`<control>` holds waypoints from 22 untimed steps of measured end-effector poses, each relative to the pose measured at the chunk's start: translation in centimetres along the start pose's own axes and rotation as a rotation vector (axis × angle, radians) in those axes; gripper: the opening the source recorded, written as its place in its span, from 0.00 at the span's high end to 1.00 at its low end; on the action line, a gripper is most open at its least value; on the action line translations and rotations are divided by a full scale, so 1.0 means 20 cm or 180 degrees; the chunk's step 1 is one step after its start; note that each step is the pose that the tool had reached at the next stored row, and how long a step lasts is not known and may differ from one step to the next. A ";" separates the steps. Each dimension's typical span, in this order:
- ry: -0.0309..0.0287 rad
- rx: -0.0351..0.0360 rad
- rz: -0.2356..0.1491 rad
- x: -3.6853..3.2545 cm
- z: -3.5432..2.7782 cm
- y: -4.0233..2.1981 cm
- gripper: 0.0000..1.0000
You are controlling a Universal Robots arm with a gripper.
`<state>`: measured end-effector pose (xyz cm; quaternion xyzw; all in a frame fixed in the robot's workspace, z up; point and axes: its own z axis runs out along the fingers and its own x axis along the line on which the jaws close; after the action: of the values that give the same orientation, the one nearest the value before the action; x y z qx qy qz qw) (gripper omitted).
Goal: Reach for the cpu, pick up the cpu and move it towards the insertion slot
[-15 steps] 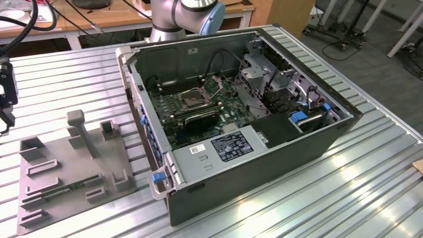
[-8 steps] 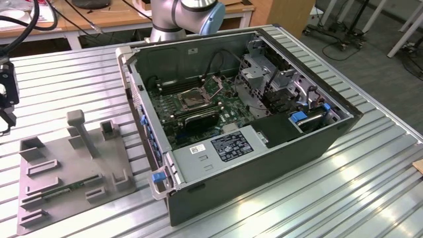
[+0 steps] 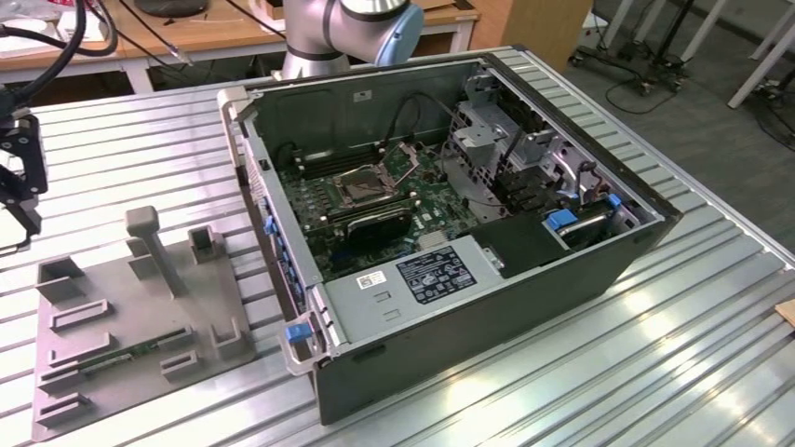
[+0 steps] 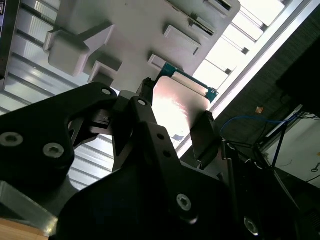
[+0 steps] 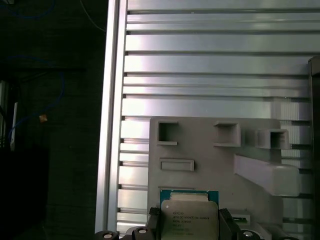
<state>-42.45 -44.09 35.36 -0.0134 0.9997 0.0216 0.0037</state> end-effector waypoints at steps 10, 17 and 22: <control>0.0000 0.0000 0.0000 -0.044 0.000 -0.001 0.46; 0.0000 0.0000 0.0000 -0.044 -0.011 -0.001 0.46; 0.0000 0.0000 0.0000 -0.044 -0.017 0.000 0.46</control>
<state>-41.57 -44.09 35.71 -0.0134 0.9997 0.0216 0.0037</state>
